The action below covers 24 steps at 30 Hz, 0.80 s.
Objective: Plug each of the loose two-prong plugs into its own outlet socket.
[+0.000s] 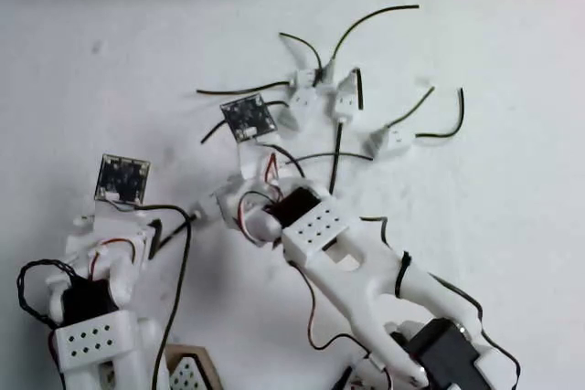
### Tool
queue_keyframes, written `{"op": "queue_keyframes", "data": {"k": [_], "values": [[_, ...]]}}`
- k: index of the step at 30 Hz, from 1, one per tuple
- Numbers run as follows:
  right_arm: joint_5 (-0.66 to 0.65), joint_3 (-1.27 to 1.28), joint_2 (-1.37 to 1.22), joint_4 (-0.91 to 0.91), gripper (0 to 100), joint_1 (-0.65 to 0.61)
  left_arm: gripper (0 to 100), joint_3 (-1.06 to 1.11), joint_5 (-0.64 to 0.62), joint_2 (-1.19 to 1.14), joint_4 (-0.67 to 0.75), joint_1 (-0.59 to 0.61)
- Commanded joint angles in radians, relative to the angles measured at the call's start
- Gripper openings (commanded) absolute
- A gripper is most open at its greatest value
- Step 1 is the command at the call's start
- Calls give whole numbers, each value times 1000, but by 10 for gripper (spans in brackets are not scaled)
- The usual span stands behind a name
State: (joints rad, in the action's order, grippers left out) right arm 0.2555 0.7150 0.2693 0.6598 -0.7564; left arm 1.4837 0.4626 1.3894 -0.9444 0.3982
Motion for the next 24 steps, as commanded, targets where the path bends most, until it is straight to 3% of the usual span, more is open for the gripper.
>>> {"op": "queue_keyframes", "data": {"k": [1,6,13,24], "values": [[31,-43,13,1,115,50,259,-5,6,13,3,1],[190,-127,-116,12,115,139,259,-5,6,13,3,1],[471,-368,-332,171,118,145,259,-5,6,13,3,2],[577,-479,-470,159,119,117,258,-5,6,13,3,4]]}}
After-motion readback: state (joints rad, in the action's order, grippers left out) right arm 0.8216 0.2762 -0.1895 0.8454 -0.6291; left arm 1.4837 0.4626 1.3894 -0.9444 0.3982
